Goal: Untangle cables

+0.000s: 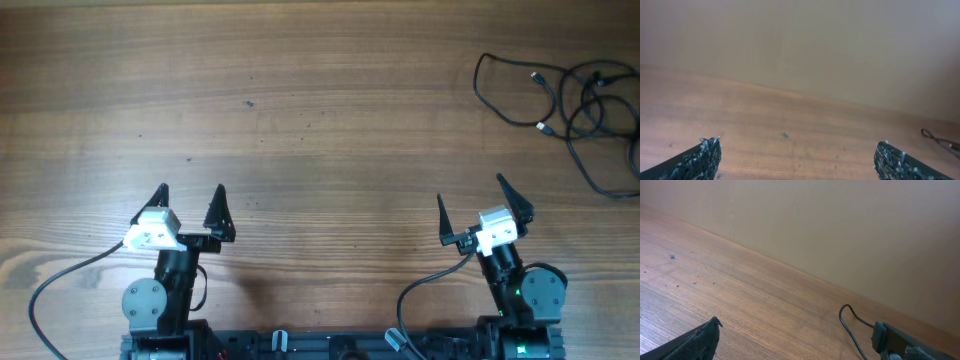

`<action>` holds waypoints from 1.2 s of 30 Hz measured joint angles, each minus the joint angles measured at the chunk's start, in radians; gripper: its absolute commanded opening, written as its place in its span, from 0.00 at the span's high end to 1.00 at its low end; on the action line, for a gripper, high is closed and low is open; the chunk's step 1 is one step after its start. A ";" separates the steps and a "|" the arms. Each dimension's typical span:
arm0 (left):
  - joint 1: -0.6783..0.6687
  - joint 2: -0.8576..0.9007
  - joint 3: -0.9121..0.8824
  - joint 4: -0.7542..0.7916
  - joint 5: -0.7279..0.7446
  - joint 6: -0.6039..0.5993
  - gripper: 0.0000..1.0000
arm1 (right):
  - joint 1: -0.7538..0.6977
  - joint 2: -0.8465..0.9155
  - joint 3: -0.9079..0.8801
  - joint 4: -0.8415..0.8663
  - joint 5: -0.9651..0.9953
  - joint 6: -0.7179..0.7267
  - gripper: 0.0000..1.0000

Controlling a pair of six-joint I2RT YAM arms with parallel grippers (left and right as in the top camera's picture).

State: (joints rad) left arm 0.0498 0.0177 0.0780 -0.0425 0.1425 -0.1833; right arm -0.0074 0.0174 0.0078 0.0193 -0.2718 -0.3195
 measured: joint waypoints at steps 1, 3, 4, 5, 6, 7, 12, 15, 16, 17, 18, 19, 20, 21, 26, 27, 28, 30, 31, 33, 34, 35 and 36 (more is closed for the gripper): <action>0.000 -0.002 -0.002 -0.014 -0.001 0.000 0.00 | 0.000 0.000 0.000 0.000 0.000 0.000 0.00; 0.002 -0.003 -0.003 -0.041 -0.005 0.000 0.00 | 0.000 0.000 0.000 0.000 0.000 0.000 0.00; 0.003 -0.003 -0.004 -0.045 -0.005 0.000 0.00 | 0.000 0.000 0.000 0.000 0.000 0.000 0.00; 0.003 -0.003 -0.008 -0.049 -0.005 0.000 0.00 | 0.000 0.000 0.000 0.000 0.000 0.000 0.00; 0.003 -0.003 -0.013 -0.051 -0.005 0.000 0.00 | 0.000 0.000 0.000 0.000 0.000 0.000 0.00; 0.003 -0.003 -0.024 -0.048 -0.005 0.000 0.00 | 0.000 0.000 0.000 0.000 0.000 0.000 0.00; 0.003 -0.004 -0.058 -0.033 -0.008 0.000 0.00 | 0.000 0.000 0.000 0.000 0.000 0.000 0.00; 0.003 -0.004 -0.061 -0.016 -0.008 0.000 0.00 | 0.000 0.000 0.000 0.000 0.000 0.000 0.00; 0.003 -0.004 -0.062 0.000 -0.008 0.000 0.00 | 0.000 0.000 0.000 0.000 0.000 0.000 0.00; 0.003 -0.004 -0.062 0.017 -0.008 0.000 0.00 | 0.000 0.000 0.000 0.000 0.000 0.000 0.00; 0.003 -0.004 -0.062 0.026 -0.008 0.000 0.00 | 0.000 0.000 0.000 0.000 0.000 0.000 0.00; 0.003 -0.004 -0.061 0.005 -0.008 0.000 0.00 | 0.000 0.000 0.000 0.000 0.000 0.000 0.00; 0.003 -0.005 -0.062 -0.012 -0.009 0.000 0.00 | 0.000 0.000 0.000 -0.001 0.000 0.000 0.00; 0.003 -0.005 -0.064 -0.025 -0.011 0.000 0.00 | 0.000 0.000 0.000 0.000 0.000 0.000 0.00; -0.013 -0.004 -0.064 -0.024 -0.015 0.000 0.00 | 0.000 0.000 0.000 0.000 0.000 0.000 0.00; -0.014 -0.004 -0.064 -0.024 -0.015 0.000 0.01 | 0.000 0.000 0.000 0.000 0.000 0.000 0.00; -0.014 -0.004 -0.064 -0.024 -0.015 0.000 0.00 | 0.000 0.000 0.000 0.000 0.000 0.000 0.00; -0.014 -0.004 -0.064 -0.024 -0.015 0.000 0.00 | 0.000 0.000 0.000 0.000 0.000 0.000 0.00; -0.014 -0.004 -0.064 -0.024 -0.015 0.000 0.00 | 0.000 0.000 0.000 0.000 0.000 0.000 0.00; -0.014 -0.004 -0.064 -0.024 -0.015 0.000 0.00 | 0.000 0.000 0.000 0.000 0.000 0.000 0.01; -0.014 -0.004 -0.064 -0.024 -0.015 0.000 0.00 | 0.000 0.000 0.000 0.000 0.000 0.000 0.00; -0.014 -0.004 -0.064 -0.024 -0.015 0.000 0.00 | 0.000 0.000 0.000 0.000 0.000 0.000 0.00; -0.014 -0.004 -0.064 -0.024 -0.015 0.000 0.00 | 0.000 0.000 0.000 0.000 0.000 0.000 0.00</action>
State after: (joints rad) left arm 0.0353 0.0135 0.0139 -0.0669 0.1276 -0.1833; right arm -0.0074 0.0174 0.0078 0.0189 -0.2718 -0.3195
